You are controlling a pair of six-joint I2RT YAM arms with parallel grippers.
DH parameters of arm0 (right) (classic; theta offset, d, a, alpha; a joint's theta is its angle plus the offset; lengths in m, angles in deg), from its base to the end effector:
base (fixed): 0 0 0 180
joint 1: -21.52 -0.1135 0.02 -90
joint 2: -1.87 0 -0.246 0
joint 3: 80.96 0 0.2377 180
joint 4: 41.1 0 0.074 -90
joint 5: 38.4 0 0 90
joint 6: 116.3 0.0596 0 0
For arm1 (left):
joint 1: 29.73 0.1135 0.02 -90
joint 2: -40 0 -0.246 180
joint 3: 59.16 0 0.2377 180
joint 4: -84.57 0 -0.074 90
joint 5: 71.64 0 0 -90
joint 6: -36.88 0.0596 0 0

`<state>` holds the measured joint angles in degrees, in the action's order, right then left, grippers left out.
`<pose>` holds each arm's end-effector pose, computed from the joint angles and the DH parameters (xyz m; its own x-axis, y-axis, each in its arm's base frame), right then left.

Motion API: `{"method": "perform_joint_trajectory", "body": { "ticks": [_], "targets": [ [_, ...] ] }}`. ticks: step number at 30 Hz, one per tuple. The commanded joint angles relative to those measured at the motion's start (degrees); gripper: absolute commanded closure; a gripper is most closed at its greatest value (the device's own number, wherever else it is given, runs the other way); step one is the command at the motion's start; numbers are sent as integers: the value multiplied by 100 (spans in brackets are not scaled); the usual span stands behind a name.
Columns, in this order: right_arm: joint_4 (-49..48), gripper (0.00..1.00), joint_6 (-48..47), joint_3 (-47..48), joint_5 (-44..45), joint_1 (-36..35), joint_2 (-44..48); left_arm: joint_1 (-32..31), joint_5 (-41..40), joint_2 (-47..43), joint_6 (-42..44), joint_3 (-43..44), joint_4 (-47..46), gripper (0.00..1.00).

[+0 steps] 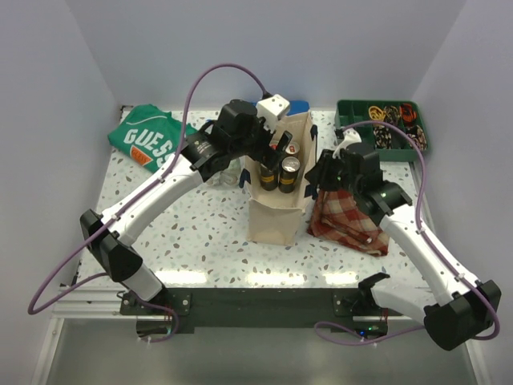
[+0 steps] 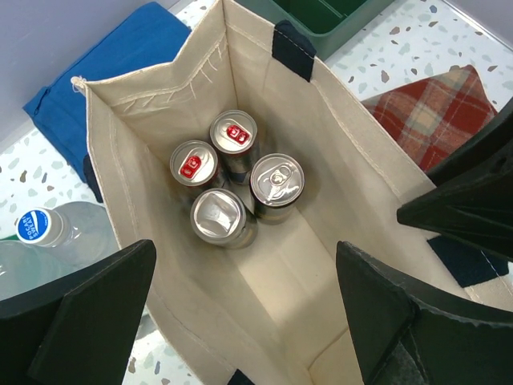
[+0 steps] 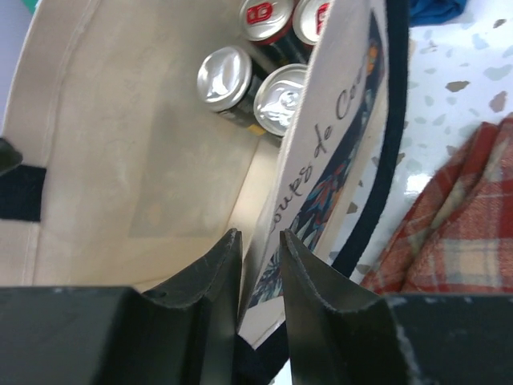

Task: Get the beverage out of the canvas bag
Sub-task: Take out the drink from the canvas bag.

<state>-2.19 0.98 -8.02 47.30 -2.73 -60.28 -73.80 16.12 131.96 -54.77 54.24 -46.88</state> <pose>0.2318 0.1093 0.3126 -0.5973 0.2322 -0.7677 -0.2206 0.8727 0.4356 0.2664 -0.2547 0.3854 -0.3466 0.2955 -0.8903 0.6603 0.7510 -0.0078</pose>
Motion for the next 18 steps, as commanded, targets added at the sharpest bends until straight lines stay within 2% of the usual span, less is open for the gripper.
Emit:
{"method": "perform_joint_trajectory", "body": {
  "ticks": [1, 4, 10, 11, 13, 14, 16, 18],
  "targets": [
    [-285, 71, -145, -128, -607, 8, 264, -40, 21, -21, 121, 79, -220, 1],
    [-197, 74, -276, -225, -757, 8, 317, -49, 162, 120, 121, 193, -220, 1],
    [-188, 68, -444, -383, -854, 8, 476, -57, 198, 576, 112, 606, -36, 0],
    [-145, 61, -478, -383, -819, 17, 493, -57, 198, 725, 112, 668, -10, 0],
    [-100, 56, -522, -383, -749, 8, 493, -57, 198, 893, 112, 852, 113, 0],
    [-74, 50, -531, -375, -661, 8, 493, -57, 189, 1094, 112, 940, 174, 0],
    [-39, 47, -532, -357, -547, 17, 502, -57, 102, 1271, 86, 1168, 306, 0],
    [14, 40, -558, -313, -362, 8, 546, -57, 14, 1421, 95, 1196, 281, 0]
  ]
}}
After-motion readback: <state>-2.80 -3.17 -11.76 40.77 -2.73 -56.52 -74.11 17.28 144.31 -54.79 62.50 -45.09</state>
